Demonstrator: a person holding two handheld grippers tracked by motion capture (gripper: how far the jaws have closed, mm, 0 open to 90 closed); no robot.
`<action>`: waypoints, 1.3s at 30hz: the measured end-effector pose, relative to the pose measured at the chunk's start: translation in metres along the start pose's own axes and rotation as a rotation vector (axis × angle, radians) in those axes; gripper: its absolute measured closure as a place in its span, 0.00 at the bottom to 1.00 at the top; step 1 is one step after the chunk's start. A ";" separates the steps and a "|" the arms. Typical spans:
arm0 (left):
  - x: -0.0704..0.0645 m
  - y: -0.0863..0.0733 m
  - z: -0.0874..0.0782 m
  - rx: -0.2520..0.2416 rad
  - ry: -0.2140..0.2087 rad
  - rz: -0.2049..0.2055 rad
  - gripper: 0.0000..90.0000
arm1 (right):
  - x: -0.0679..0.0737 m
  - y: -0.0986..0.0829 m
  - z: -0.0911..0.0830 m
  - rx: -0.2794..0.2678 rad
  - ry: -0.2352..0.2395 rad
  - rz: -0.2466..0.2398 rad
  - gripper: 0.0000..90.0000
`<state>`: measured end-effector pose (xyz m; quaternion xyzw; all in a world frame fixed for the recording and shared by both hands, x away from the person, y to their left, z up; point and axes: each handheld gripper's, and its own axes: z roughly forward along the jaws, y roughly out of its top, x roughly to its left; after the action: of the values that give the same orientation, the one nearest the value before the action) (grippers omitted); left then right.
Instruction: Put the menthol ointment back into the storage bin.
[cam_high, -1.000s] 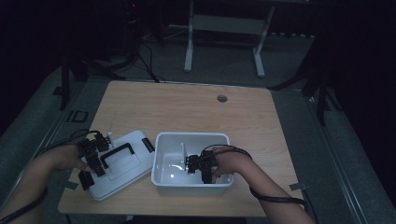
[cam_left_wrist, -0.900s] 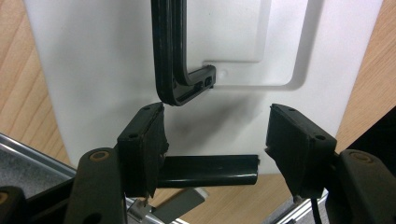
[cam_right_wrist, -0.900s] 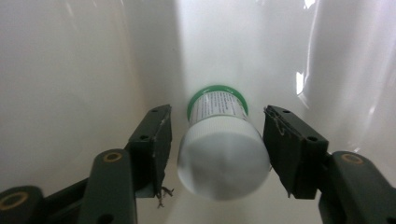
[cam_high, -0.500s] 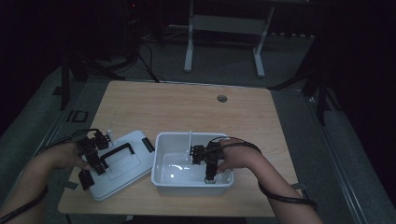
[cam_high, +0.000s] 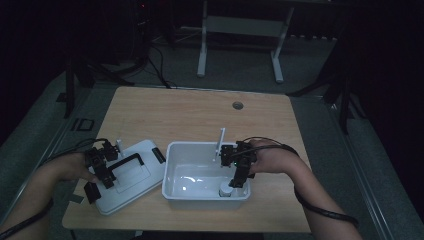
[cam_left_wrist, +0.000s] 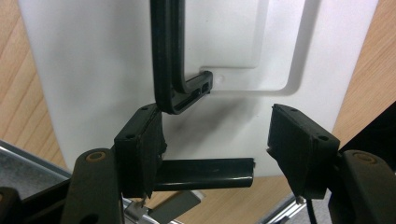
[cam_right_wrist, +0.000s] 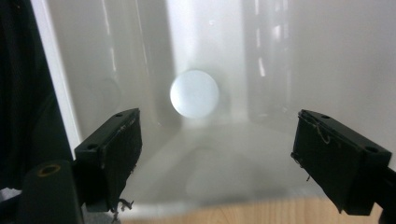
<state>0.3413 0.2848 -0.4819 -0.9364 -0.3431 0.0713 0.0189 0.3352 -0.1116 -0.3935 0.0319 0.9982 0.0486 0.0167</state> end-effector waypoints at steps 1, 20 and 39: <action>0.000 0.000 0.000 -0.001 0.002 -0.001 0.40 | -0.001 -0.003 -0.003 -0.006 -0.010 -0.001 0.17; 0.000 0.000 -0.002 -0.002 -0.001 0.000 0.40 | -0.009 -0.070 -0.010 -0.006 -0.066 0.066 0.17; -0.002 0.009 0.006 0.016 0.019 0.024 0.42 | -0.018 -0.130 0.014 0.021 -0.046 0.166 0.17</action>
<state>0.3442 0.2766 -0.4878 -0.9409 -0.3311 0.0653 0.0288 0.3458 -0.2402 -0.4199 0.1161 0.9919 0.0385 0.0351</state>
